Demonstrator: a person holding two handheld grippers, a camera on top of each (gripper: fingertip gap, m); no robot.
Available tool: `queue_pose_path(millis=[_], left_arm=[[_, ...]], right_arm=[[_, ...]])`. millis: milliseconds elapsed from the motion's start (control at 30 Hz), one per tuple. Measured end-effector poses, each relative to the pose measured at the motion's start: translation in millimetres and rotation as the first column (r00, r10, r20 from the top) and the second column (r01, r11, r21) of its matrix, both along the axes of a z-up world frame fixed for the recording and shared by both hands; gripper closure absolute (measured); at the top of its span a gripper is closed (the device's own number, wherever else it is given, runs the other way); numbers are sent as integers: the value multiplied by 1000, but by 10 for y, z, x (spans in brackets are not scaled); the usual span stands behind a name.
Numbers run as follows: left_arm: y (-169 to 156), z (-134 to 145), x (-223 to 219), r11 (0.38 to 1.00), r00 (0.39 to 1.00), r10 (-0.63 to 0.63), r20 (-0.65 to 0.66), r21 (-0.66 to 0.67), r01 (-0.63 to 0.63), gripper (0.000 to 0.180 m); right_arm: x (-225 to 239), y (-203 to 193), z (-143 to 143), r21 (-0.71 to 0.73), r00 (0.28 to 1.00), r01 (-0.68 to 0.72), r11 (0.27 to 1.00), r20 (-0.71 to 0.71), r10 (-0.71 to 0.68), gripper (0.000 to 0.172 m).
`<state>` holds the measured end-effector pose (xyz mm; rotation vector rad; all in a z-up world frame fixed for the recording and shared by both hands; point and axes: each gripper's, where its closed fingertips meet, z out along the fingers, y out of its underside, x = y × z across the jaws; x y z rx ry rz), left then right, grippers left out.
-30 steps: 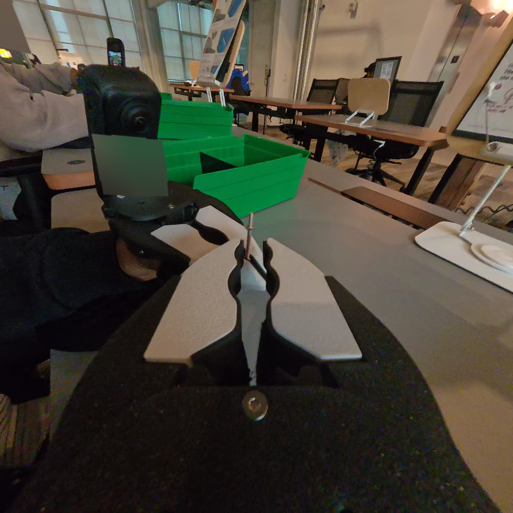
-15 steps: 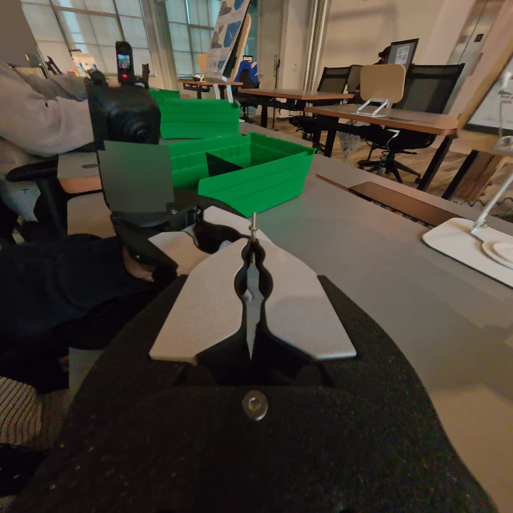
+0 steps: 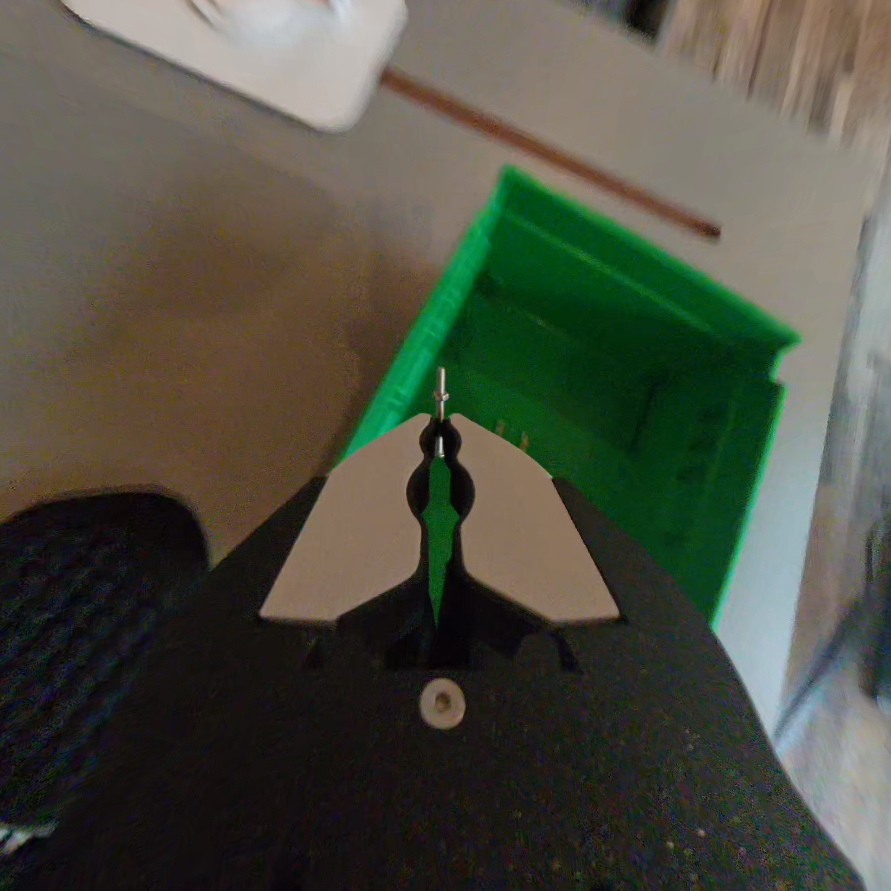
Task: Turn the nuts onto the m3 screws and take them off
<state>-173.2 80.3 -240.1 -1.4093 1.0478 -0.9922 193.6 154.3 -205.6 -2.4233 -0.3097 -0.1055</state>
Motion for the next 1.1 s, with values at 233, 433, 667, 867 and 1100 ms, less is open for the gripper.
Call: queue_pose_path(millis=[233,433,667,867,1100], left_arm=[[11,14,-15,1000,1000,2,15,-9,-2,134],[18,23,-22,1000,1000,3,24,-15,-3,135],[16,11,-11,1000,1000,0,14,-13,0,136],[13,11,-10,1000,1000,2,12,-8,-2,137],[15,42,-23,1000,1000,16,19,7,-16,137]], right_arm=[[838,50,-932,-457,984,160,875,147,-103,170],[1011,44,-1280,-569,980,194,799,151,-130,170],[1007,55,-1348,-584,982,187,790,128,-137,170],[968,63,-1376,-583,984,177,793,100,-146,167],[897,119,-985,-382,976,214,899,126,-179,157]])
